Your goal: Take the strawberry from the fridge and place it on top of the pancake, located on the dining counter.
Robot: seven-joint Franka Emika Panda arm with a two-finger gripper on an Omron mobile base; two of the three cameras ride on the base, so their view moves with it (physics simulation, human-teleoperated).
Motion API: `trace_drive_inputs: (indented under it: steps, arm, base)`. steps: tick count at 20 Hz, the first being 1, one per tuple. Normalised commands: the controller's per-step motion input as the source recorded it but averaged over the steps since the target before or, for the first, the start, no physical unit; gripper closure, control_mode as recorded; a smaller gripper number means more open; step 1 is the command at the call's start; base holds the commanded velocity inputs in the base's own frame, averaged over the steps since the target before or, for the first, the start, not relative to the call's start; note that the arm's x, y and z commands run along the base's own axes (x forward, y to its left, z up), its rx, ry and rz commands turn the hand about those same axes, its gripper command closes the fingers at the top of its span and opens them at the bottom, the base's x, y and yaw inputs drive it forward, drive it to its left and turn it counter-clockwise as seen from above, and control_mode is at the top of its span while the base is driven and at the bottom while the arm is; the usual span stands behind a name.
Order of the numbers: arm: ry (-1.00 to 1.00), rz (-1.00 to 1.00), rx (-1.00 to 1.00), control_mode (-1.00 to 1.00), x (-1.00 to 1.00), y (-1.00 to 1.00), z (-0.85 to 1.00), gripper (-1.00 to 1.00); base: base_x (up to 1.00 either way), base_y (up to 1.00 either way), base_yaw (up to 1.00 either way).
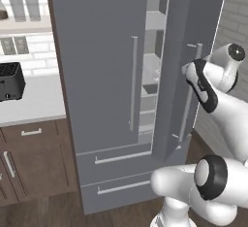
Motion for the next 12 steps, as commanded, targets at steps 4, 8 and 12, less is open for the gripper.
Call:
trace_drive_inputs:
  steps: [4, 8, 12]
  arm:
    - [0.02, 0.00, 0.08, -1.00, -0.36, -1.00, -0.09, 1.00]
    - [0.00, 0.00, 0.12, -1.00, -0.30, -1.00, -0.21, 1.00]
    - [0.00, 0.00, 0.14, -1.00, -0.15, -1.00, -0.17, -1.00]
  base:
    - [0.00, 0.00, 0.00]
    - [0.00, 0.00, 0.00]
    - [0.00, 0.00, 0.00]
